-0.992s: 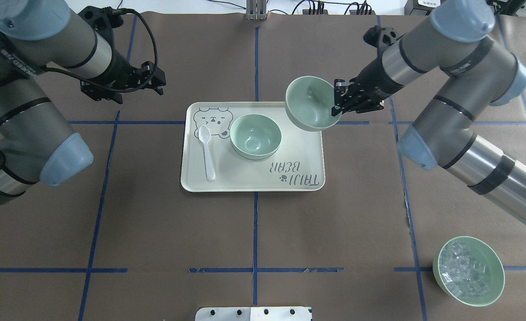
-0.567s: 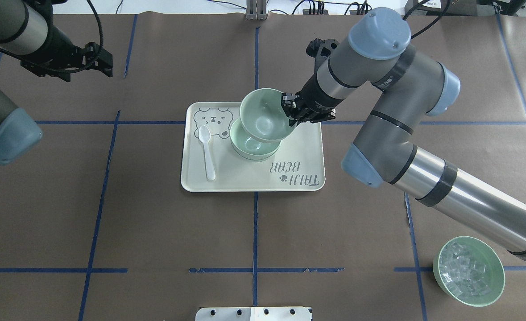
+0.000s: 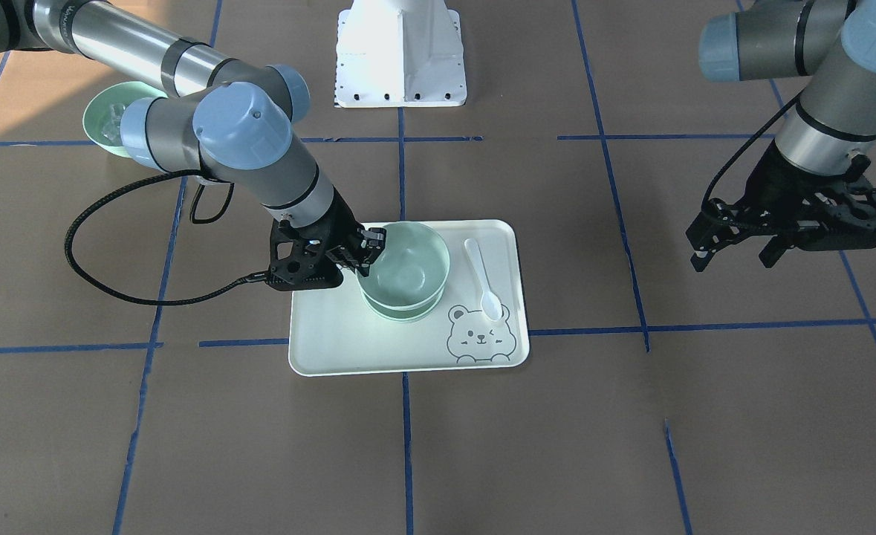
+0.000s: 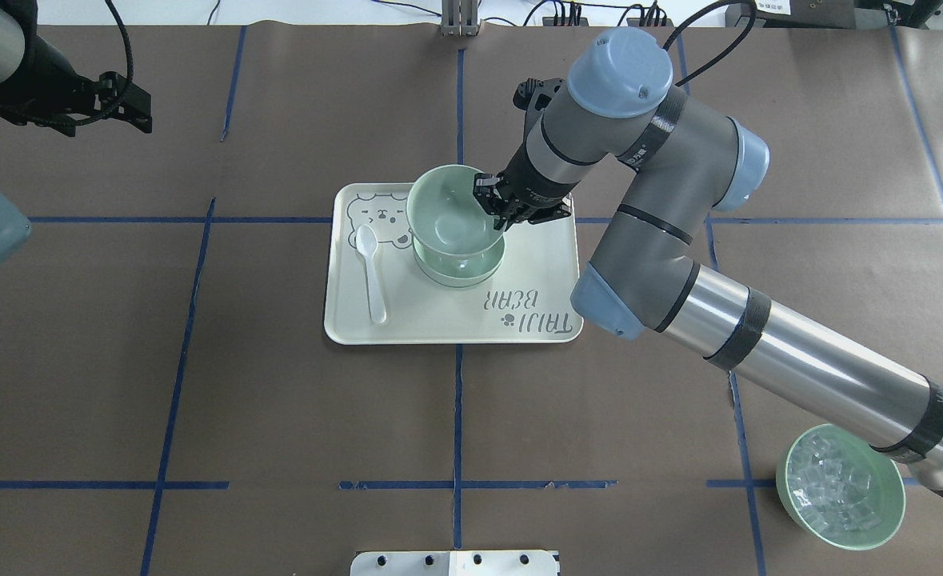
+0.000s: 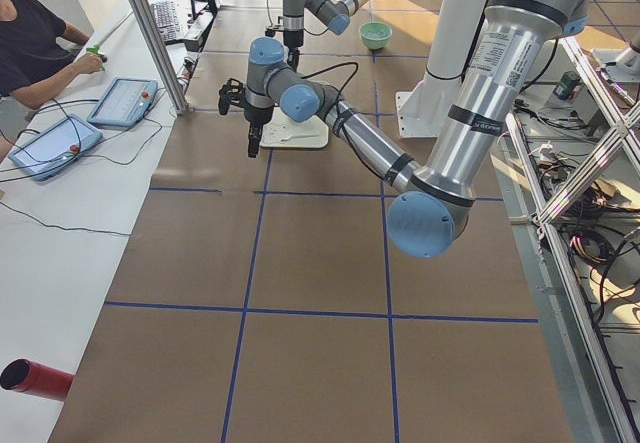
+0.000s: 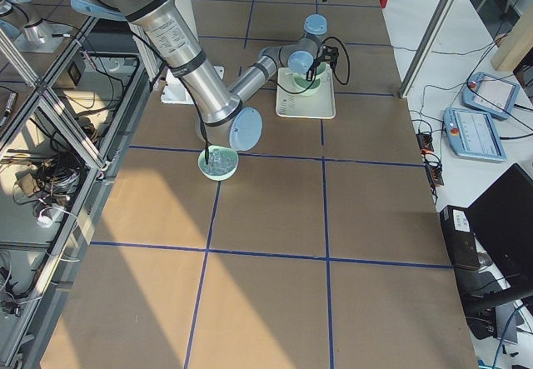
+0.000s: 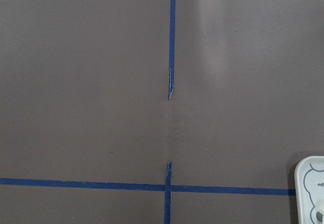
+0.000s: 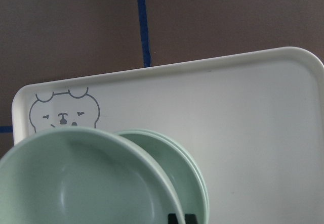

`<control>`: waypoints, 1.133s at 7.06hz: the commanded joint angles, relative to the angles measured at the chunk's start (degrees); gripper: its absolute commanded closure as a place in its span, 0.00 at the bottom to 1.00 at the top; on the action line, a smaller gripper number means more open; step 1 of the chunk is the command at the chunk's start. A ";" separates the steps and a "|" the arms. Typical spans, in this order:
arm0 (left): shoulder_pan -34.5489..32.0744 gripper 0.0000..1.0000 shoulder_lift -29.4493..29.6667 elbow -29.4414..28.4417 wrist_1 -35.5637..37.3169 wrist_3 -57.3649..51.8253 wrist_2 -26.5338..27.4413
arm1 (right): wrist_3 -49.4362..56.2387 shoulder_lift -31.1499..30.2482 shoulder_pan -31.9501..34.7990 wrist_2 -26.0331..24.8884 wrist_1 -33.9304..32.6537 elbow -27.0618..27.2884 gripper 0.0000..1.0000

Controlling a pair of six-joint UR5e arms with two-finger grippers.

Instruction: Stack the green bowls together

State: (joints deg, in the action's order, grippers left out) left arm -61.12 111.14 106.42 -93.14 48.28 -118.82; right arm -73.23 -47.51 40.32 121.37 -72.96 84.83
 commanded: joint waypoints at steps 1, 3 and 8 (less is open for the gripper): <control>-0.05 0.00 -0.05 -0.07 -0.11 -0.03 -0.01 | -0.07 0.05 -0.51 -0.17 0.01 -0.55 1.00; -0.05 0.00 -0.05 -0.07 -0.11 -0.03 -0.01 | -1.99 0.31 -1.39 -1.91 0.71 -0.99 0.00; -0.31 0.00 -0.49 0.01 -0.11 -0.72 -1.49 | 0.44 -2.57 3.95 -1.22 -6.18 5.66 0.00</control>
State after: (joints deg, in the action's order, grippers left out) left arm -61.24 110.98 106.34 -93.32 48.05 -119.21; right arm -74.29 -48.19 41.94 120.04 -74.90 86.96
